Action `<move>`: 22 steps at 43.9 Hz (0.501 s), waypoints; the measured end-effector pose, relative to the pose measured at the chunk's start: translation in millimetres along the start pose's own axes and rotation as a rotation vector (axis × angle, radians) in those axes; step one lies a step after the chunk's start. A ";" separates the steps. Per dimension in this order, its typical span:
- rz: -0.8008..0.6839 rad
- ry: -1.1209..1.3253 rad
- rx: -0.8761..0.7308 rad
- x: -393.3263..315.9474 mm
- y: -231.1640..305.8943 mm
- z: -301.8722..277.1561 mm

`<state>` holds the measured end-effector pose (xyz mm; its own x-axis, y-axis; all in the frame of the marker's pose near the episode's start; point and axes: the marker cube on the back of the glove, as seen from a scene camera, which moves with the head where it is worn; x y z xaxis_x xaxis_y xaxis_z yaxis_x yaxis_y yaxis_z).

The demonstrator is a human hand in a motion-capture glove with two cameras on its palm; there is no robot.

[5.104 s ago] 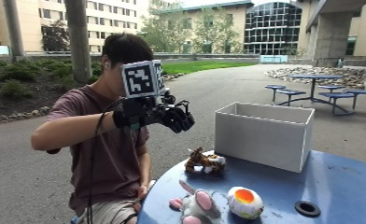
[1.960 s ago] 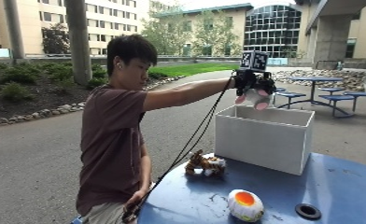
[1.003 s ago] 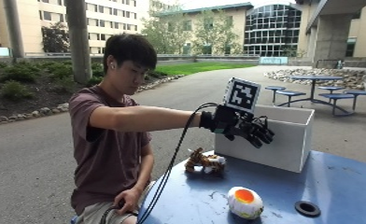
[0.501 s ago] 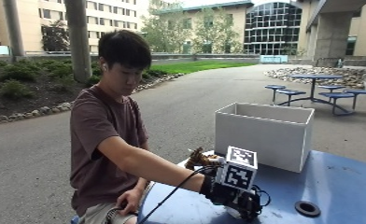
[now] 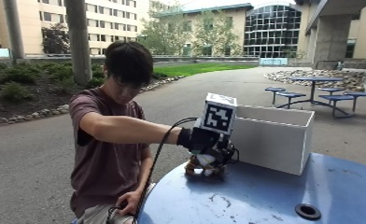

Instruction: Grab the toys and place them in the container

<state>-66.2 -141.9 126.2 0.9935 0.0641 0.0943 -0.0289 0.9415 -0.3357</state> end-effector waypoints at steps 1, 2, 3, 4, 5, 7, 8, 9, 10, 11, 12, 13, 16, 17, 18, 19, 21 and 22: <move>-0.002 0.006 0.008 -2.7 4.7 -10.8; -0.004 0.013 0.019 -5.8 9.1 -21.9; -0.005 0.022 0.031 -9.4 13.3 -33.5; -0.007 0.032 0.043 -13.2 17.3 -45.4; -0.010 0.042 0.055 -17.1 20.8 -57.6; -0.023 0.078 0.079 -23.9 26.7 -81.4; -0.036 0.104 0.091 -26.6 28.9 -92.6; -0.054 0.129 0.103 -29.4 30.9 -103.6; -0.076 0.147 0.114 -33.0 32.5 -114.3; -0.093 0.153 0.126 -38.1 33.6 -125.0; -0.102 0.148 0.138 -44.8 33.9 -135.6; -0.098 0.140 0.150 -52.3 33.4 -145.8; -0.053 0.149 0.193 -74.1 27.1 -173.3; -0.044 0.154 0.208 -82.3 24.1 -181.3; -0.043 0.146 0.221 -92.6 21.1 -189.1; -0.048 0.121 0.232 -105.1 17.9 -196.7; -0.052 0.058 0.249 -132.7 10.2 -210.4; -0.055 0.046 0.257 -145.9 5.6 -215.7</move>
<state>-187.5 -217.4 -91.5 0.9981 0.0013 0.0608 0.0037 0.9967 -0.0816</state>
